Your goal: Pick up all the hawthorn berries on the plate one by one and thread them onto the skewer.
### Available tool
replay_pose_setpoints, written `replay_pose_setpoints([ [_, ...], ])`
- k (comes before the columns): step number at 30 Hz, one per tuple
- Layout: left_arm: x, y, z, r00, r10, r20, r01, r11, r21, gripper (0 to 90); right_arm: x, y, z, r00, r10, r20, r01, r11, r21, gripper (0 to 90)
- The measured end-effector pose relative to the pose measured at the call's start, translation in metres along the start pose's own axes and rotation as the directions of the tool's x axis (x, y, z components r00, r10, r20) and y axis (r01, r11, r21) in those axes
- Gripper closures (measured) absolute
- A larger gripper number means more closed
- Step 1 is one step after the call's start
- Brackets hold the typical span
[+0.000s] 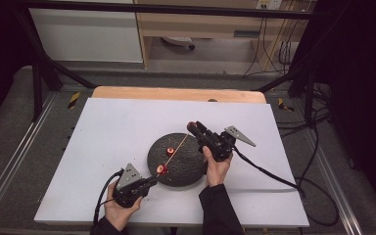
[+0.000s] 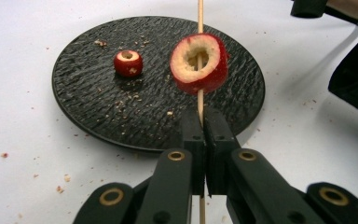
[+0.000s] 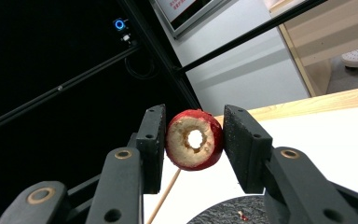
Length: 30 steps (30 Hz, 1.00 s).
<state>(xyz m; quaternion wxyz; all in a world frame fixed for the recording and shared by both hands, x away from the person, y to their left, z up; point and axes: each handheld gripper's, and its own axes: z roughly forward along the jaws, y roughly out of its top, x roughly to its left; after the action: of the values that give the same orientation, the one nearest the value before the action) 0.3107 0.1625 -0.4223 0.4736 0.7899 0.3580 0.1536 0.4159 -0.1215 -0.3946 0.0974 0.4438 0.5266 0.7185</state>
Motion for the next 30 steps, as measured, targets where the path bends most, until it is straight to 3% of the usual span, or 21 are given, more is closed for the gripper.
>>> replay_pose_setpoints([
  [12, -0.007, 0.006, 0.009, 0.9981, -0.060, -0.009, 0.060, 0.9982, 0.002, 88.0, 0.000, -0.006, 0.000, 0.9999, -0.012, -0.002, 0.012, 1.000, 0.011, 60.6],
  [22, -0.013, 0.004, 0.013, 0.9977, -0.060, -0.033, 0.059, 0.9982, -0.010, 88.2, 0.002, -0.006, -0.001, 0.9999, 0.014, 0.006, -0.014, 1.000, 0.009, 60.7],
  [30, -0.017, 0.007, 0.015, 0.9929, -0.115, -0.029, 0.114, 0.9932, -0.021, 88.2, 0.002, -0.009, 0.000, 0.9995, -0.016, 0.025, 0.017, 1.000, -0.017, 61.1],
])
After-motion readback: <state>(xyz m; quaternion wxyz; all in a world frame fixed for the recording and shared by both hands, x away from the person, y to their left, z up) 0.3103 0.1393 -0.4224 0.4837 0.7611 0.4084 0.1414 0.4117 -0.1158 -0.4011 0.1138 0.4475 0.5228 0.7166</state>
